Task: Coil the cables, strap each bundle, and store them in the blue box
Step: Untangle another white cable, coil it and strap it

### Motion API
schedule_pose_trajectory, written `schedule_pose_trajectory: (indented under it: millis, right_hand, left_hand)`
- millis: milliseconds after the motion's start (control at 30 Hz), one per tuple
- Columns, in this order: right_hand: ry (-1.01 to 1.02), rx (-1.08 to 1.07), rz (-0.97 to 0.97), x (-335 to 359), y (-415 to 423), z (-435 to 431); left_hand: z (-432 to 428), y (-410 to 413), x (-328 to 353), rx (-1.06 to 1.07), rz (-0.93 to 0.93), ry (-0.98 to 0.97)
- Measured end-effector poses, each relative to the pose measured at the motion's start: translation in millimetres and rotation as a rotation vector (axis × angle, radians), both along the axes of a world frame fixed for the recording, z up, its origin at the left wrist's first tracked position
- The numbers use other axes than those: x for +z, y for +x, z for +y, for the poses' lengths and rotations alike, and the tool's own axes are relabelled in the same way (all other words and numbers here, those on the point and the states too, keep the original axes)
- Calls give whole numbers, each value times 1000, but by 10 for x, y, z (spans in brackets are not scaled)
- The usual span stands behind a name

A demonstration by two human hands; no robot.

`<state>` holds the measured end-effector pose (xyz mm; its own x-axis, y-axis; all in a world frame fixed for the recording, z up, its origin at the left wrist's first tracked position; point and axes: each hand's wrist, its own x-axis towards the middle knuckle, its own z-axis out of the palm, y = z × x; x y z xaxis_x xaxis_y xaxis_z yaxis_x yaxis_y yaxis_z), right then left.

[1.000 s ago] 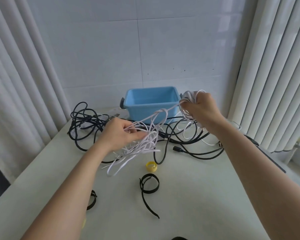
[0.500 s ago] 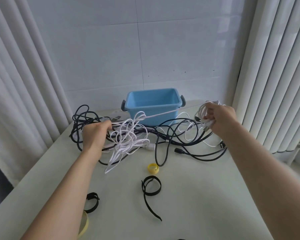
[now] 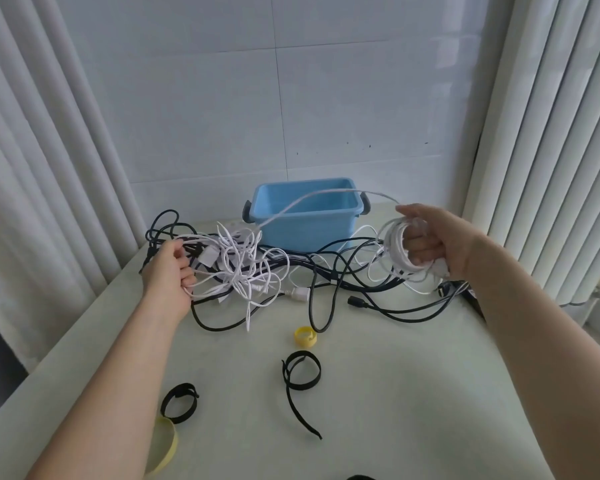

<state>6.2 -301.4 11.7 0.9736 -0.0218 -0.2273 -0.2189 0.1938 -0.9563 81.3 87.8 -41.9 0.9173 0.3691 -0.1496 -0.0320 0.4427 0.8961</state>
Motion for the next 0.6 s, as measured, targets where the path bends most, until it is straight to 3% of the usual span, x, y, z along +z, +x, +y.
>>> schedule_pose_trajectory:
  millis: [100,200,300,367,467,533,600]
  right_hand:
    - [210,303,-62,16,16,66]
    - [723,484,-134,59,83,23]
    - [1142,289,-206,141,125,7]
    - [1266,79,-272,182,133,22]
    - [1237,-189,-294,146,205,58]
    - [1072,-379,-310,134,230,158]
    - [772,-614,-339,121,205,305]
  left_hand:
    - [-72,16,-7,-32,-24,7]
    - [-113,-11,9,-23,-21,60]
    - [-126,-60,0,-18,20,136]
    - [-157,-74,-22,-29,31,121]
    - [-234,-103,-27,-27,29,91]
    - [-288,-139,8,-28,5,120]
    - [-334,-189,51,-28,-36,157]
